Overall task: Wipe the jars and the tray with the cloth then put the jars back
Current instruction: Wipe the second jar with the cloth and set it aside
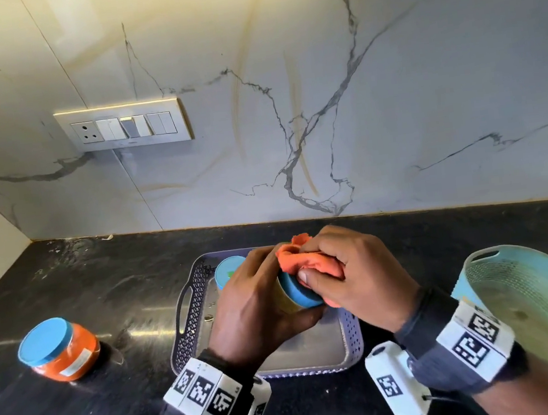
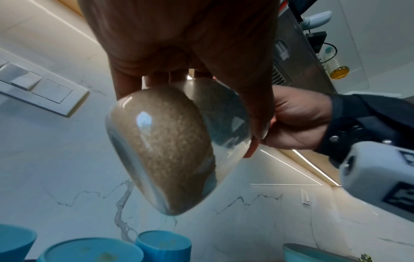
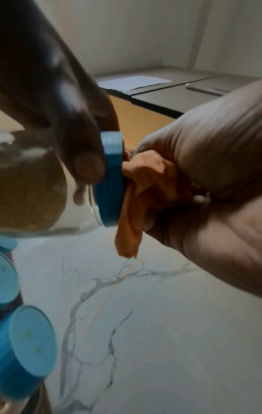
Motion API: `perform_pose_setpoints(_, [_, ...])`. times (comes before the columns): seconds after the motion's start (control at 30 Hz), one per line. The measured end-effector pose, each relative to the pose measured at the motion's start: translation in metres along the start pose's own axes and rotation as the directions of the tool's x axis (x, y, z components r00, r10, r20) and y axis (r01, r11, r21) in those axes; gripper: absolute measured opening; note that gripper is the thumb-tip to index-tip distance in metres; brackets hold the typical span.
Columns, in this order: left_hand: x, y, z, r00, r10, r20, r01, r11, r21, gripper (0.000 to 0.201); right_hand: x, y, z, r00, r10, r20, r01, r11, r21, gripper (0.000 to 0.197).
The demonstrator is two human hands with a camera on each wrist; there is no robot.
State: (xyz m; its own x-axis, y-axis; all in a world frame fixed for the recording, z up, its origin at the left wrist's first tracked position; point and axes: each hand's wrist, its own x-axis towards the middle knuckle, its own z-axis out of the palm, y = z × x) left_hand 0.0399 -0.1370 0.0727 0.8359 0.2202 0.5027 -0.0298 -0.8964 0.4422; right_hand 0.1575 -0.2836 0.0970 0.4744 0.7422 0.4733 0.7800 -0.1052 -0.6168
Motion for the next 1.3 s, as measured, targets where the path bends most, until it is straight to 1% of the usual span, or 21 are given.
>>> perform_pose_setpoints(0.07, [0.000,-0.004,-0.004,1.000,-0.023,0.012,0.022,1.000,0.010,0.073,-0.009,-0.002,-0.003,0.998,-0.033,0.058,0.031,0.999,0.032,0.019])
perform_pose_setpoints(0.17, [-0.002,-0.005,-0.006,0.999,-0.052,-0.003,0.052,0.999,0.008,0.074,-0.019,0.012,-0.016,0.994,0.016,0.104,-0.018,1.000,0.022,0.019])
perform_pose_setpoints(0.27, [-0.001,0.003,0.000,1.000,-0.010,0.000,0.010,1.000,0.008,0.072,-0.010,0.028,-0.020,0.996,0.081,0.033,-0.079,0.996,-0.042,0.019])
perform_pose_setpoints(0.37, [0.002,0.006,0.006,1.000,0.009,0.000,-0.009,1.000,0.021,0.078,0.004,0.022,-0.013,0.997,0.066,-0.033,-0.067,0.997,-0.047,0.018])
perform_pose_setpoints(0.43, [0.004,0.002,0.004,1.000,0.002,-0.005,-0.002,1.000,0.010,0.081,0.007,0.008,-0.007,0.999,0.027,-0.035,-0.026,1.000,0.012,0.022])
perform_pose_setpoints(0.5, [0.006,-0.002,0.001,1.000,0.009,-0.014,-0.009,1.000,0.005,0.078,0.003,-0.002,-0.004,1.000,-0.020,0.021,0.019,0.998,0.067,0.021])
perform_pose_setpoints(0.57, [0.006,-0.004,-0.002,0.999,-0.033,-0.002,0.033,0.999,-0.011,0.073,-0.003,0.000,-0.010,0.994,-0.020,0.105,0.012,0.996,0.083,0.019])
perform_pose_setpoints(0.6, [0.004,-0.004,-0.003,0.997,-0.080,0.008,0.081,0.995,-0.064,0.071,-0.004,0.006,-0.015,0.991,0.001,0.132,-0.012,0.997,0.078,0.018])
perform_pose_setpoints(0.63, [0.003,-0.005,-0.004,0.989,-0.148,0.025,0.150,0.975,-0.166,0.070,-0.004,0.013,-0.020,0.991,0.033,0.130,-0.044,0.996,0.076,0.018])
perform_pose_setpoints(0.67, [0.002,-0.005,-0.004,0.972,-0.227,0.056,0.234,0.920,-0.314,0.070,-0.004,0.021,-0.025,0.993,0.077,0.092,-0.085,0.993,0.084,0.018])
perform_pose_setpoints(0.73, [0.003,-0.008,-0.004,0.925,-0.348,0.154,0.368,0.716,-0.593,0.069,-0.004,0.030,-0.030,0.988,0.154,-0.022,-0.148,0.975,0.163,0.020])
perform_pose_setpoints(0.8, [0.006,-0.011,-0.003,0.889,-0.389,0.242,0.427,0.515,-0.743,0.065,-0.004,0.030,-0.029,0.986,0.151,-0.078,-0.124,0.955,0.270,0.022])
perform_pose_setpoints(0.87, [0.009,-0.013,-0.001,0.866,-0.404,0.293,0.451,0.383,-0.806,0.064,-0.006,0.026,-0.023,0.990,0.110,-0.090,-0.074,0.940,0.333,0.024])
perform_pose_setpoints(0.93, [0.010,-0.012,-0.002,0.845,-0.415,0.337,0.463,0.255,-0.849,0.067,-0.009,0.024,-0.015,0.989,0.106,-0.107,-0.057,0.919,0.389,0.024])
perform_pose_setpoints(1.0, [0.010,-0.009,-0.006,0.825,-0.401,0.398,0.463,0.076,-0.883,0.068,-0.014,0.024,-0.010,0.979,0.132,-0.154,-0.053,0.899,0.434,0.022])
perform_pose_setpoints(1.03, [0.010,-0.010,-0.009,0.819,-0.380,0.430,0.456,-0.025,-0.890,0.065,-0.017,0.025,-0.006,0.970,0.162,-0.182,-0.060,0.883,0.465,0.021])
perform_pose_setpoints(1.07, [0.009,-0.012,-0.010,0.824,-0.349,0.446,0.440,-0.100,-0.892,0.060,-0.021,0.025,-0.002,0.960,0.198,-0.196,-0.073,0.859,0.507,0.020])
perform_pose_setpoints(1.1, [0.008,-0.013,-0.011,0.833,-0.329,0.445,0.419,-0.151,-0.895,0.060,-0.027,0.025,0.003,0.953,0.233,-0.192,-0.091,0.828,0.554,0.024])
perform_pose_setpoints(1.17, [0.007,-0.012,-0.013,0.854,-0.315,0.415,0.374,-0.183,-0.909,0.077,-0.037,0.023,0.017,0.945,0.293,-0.147,-0.131,0.749,0.650,0.035])
perform_pose_setpoints(1.23, [0.010,-0.009,-0.011,0.849,-0.350,0.396,0.366,-0.150,-0.918,0.091,-0.043,0.017,0.027,0.935,0.333,-0.124,-0.158,0.703,0.693,0.033])
perform_pose_setpoints(1.3, [0.011,-0.009,-0.006,0.830,-0.404,0.383,0.386,-0.079,-0.919,0.089,-0.044,0.012,0.029,0.928,0.343,-0.144,-0.160,0.718,0.677,0.021])
